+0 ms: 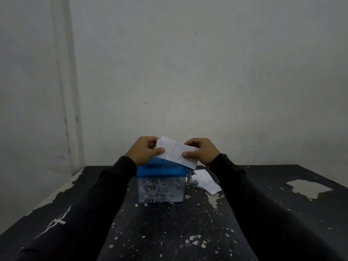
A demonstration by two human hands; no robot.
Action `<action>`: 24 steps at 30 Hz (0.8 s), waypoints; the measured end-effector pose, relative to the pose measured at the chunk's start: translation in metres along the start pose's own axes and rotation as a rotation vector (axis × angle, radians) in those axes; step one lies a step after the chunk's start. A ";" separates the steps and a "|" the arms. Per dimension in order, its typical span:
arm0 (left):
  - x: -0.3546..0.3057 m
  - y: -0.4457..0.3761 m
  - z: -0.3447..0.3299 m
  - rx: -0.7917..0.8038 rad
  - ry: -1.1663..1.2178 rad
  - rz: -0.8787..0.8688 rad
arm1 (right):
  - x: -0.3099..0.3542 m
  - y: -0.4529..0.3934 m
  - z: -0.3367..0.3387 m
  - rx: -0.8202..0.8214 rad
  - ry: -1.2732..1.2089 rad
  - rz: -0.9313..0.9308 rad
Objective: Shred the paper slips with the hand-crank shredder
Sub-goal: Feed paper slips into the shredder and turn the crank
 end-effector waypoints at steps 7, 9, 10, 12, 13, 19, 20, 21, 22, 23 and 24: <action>0.033 0.009 0.009 -0.017 -0.076 0.062 | -0.003 -0.016 -0.023 0.059 0.240 0.043; 0.042 0.012 0.006 0.007 -0.106 0.089 | -0.011 -0.016 -0.026 0.054 0.263 0.022; 0.044 0.012 0.006 0.004 -0.103 0.097 | -0.013 -0.015 -0.025 0.020 0.245 0.014; 0.045 0.011 0.006 -0.017 -0.105 0.097 | -0.014 -0.015 -0.021 -0.057 0.170 -0.016; 0.044 0.011 0.006 -0.028 -0.103 0.103 | -0.016 -0.015 -0.020 -0.073 0.112 -0.041; 0.034 0.004 0.012 -0.061 -0.067 0.027 | -0.002 -0.017 -0.014 -0.157 -0.115 -0.018; 0.033 0.003 0.012 -0.058 -0.066 0.031 | 0.003 -0.018 -0.015 -0.168 -0.154 -0.009; 0.033 0.002 0.011 -0.059 -0.061 0.047 | 0.009 -0.019 -0.016 -0.181 -0.191 -0.007; 0.034 0.000 0.011 -0.071 -0.050 0.061 | 0.011 -0.022 -0.017 -0.200 -0.252 -0.007; 0.033 0.000 0.011 -0.096 -0.037 0.079 | 0.012 -0.025 -0.020 -0.220 -0.320 -0.026; 0.033 0.000 0.010 -0.131 -0.009 0.108 | 0.011 -0.027 -0.025 -0.239 -0.402 -0.062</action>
Point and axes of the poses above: each hand's wrist, its own y-axis away from the middle knuckle, its own z-axis out of the back of the hand, x = y × z, the point moved 3 cm from there along -y, towards the middle knuckle, and after that the axes turned 11 degrees about -y, right-handed, at the moved point
